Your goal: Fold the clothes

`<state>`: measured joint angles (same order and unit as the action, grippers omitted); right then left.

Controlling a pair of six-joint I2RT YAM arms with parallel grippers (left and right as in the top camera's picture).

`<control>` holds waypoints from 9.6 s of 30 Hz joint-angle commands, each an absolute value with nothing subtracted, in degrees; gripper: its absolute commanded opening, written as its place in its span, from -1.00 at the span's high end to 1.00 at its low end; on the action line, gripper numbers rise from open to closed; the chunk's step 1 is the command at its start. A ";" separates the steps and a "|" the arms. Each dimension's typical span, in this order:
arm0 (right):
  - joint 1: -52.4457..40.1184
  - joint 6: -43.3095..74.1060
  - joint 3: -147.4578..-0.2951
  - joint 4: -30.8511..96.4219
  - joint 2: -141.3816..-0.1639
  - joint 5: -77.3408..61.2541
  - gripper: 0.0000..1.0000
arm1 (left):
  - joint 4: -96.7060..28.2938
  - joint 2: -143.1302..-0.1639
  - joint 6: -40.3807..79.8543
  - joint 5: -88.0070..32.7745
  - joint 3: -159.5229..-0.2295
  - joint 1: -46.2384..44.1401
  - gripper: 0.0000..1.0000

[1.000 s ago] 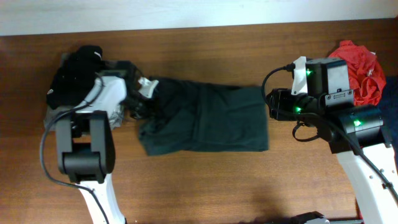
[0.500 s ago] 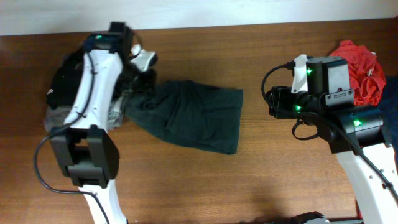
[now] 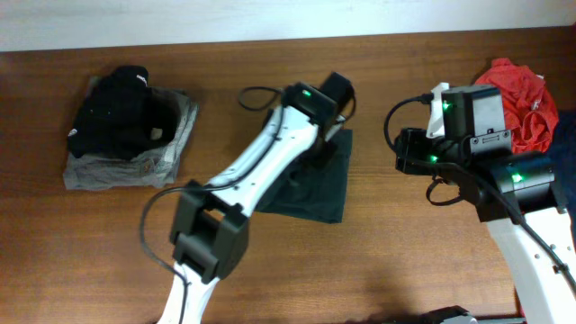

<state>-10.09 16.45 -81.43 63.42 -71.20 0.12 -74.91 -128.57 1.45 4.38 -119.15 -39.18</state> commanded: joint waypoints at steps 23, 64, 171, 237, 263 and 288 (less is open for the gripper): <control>-8.67 22.00 -81.67 64.42 -67.72 8.23 -0.27 | -93.25 -132.42 5.32 17.58 -146.36 -40.21 -0.41; -6.35 16.84 -81.54 67.02 -72.18 0.14 -0.46 | -76.03 -140.03 -3.53 -44.47 -136.03 -21.06 0.66; -12.29 0.62 -86.02 47.55 -110.39 -27.83 0.92 | -86.13 -134.02 6.13 -21.85 -128.60 -5.98 -0.74; -7.16 13.96 -87.07 63.64 -93.58 -18.98 0.92 | -30.09 -117.93 3.66 -34.04 -120.95 13.43 0.99; -7.14 13.76 -87.07 64.88 -93.58 -17.69 0.92 | -83.74 -127.48 0.34 -23.09 -121.43 31.46 -0.49; -7.14 15.51 -87.07 66.06 -93.58 -17.54 0.92 | -53.06 -117.62 2.37 -8.99 -90.15 18.44 0.99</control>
<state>-7.11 14.57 -86.78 66.13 -94.54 -17.98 -54.85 -118.10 0.78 -10.13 -94.70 19.62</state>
